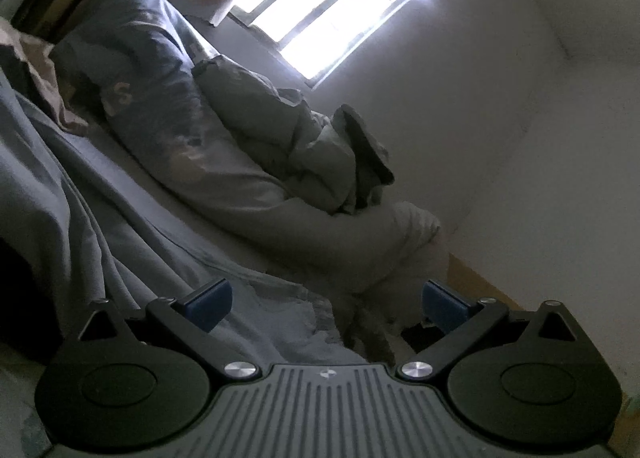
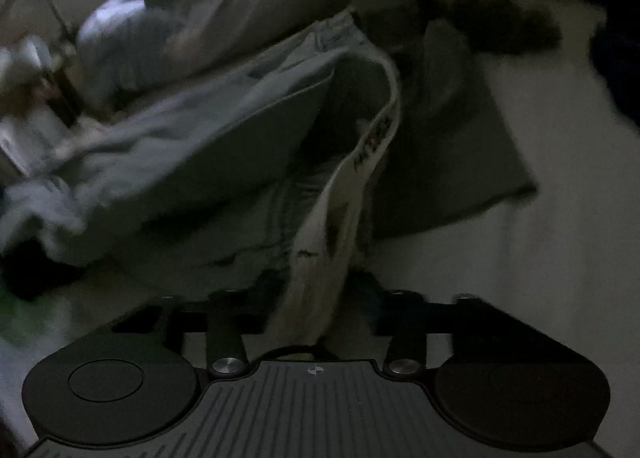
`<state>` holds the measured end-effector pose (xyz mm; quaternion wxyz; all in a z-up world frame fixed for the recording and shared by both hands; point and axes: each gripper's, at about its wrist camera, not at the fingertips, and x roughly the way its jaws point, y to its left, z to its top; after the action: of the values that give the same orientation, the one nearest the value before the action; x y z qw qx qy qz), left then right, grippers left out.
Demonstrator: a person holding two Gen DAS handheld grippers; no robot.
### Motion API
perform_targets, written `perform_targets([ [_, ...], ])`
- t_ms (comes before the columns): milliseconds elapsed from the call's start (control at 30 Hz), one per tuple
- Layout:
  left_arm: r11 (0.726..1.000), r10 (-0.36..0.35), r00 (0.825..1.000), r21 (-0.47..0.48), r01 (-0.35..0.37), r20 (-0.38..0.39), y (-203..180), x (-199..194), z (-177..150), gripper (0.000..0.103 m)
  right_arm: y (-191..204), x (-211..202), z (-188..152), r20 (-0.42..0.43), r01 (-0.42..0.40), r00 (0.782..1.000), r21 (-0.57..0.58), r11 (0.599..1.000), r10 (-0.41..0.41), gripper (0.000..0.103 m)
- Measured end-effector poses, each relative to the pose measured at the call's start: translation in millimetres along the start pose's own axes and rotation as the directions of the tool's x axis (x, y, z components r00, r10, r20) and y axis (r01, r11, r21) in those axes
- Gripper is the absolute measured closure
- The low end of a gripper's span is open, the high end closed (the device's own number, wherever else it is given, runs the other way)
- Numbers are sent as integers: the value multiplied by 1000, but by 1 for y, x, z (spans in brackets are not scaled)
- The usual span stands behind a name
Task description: Fold clothes
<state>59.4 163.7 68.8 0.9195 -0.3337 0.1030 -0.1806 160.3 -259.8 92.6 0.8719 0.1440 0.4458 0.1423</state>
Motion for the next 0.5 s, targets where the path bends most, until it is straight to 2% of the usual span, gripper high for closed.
perform_targets([
  [33, 1000, -2, 1000, -7, 2, 1, 1, -1, 0, 0, 2, -6, 5, 13, -11, 1000, 8, 1000, 11, 98],
  [367, 993, -16, 998, -112, 22, 61, 12, -10, 11, 0, 26, -67, 54, 143, -126, 983, 75, 989, 114, 97],
  [500, 986, -6, 997, -166, 19, 82, 20, -13, 15, 0, 60, -61, 110, 185, -139, 974, 20, 990, 133, 97],
])
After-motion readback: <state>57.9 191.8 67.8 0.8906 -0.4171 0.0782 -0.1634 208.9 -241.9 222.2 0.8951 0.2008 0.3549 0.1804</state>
